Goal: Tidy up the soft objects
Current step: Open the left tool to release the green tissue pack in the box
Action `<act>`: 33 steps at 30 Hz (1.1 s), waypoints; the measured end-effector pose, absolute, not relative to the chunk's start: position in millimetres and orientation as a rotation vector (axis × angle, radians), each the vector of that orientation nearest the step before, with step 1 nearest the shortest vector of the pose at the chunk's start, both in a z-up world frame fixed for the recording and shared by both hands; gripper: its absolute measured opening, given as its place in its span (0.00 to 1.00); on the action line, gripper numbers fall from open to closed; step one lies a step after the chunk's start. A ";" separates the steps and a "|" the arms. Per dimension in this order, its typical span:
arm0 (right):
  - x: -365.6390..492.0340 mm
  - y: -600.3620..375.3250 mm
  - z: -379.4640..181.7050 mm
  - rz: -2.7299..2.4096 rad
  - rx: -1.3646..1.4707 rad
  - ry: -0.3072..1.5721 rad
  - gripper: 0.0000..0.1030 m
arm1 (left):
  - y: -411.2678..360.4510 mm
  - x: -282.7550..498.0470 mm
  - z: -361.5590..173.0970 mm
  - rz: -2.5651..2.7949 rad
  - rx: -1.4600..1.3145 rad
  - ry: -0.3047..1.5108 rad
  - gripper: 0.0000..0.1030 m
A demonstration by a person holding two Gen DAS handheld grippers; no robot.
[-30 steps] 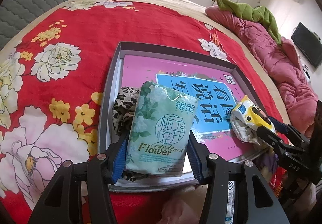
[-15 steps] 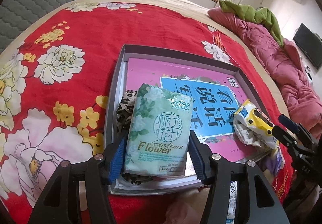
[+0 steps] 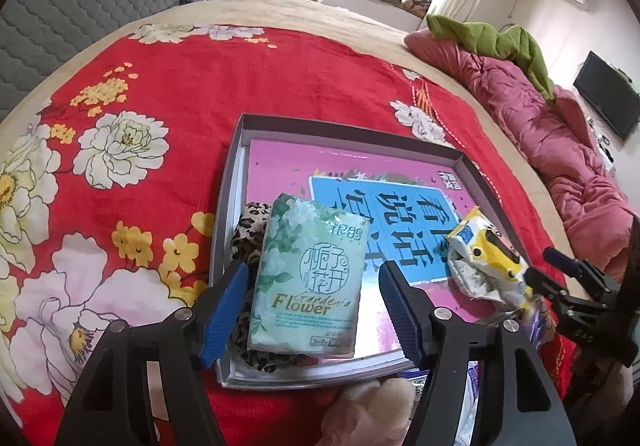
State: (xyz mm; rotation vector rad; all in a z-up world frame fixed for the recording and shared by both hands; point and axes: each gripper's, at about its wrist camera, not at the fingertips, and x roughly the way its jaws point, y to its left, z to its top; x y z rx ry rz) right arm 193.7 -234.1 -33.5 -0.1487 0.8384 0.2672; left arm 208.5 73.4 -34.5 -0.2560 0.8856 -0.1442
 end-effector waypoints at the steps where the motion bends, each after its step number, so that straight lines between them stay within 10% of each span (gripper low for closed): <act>1: 194.4 -233.4 -35.6 0.266 -0.155 0.843 0.67 | 72.9 207.9 -33.4 -0.146 -0.254 0.882 0.68; 33: 198.9 -241.2 -29.6 0.279 -0.040 0.801 0.71 | 112.4 193.4 -5.5 -0.083 -0.353 0.785 0.68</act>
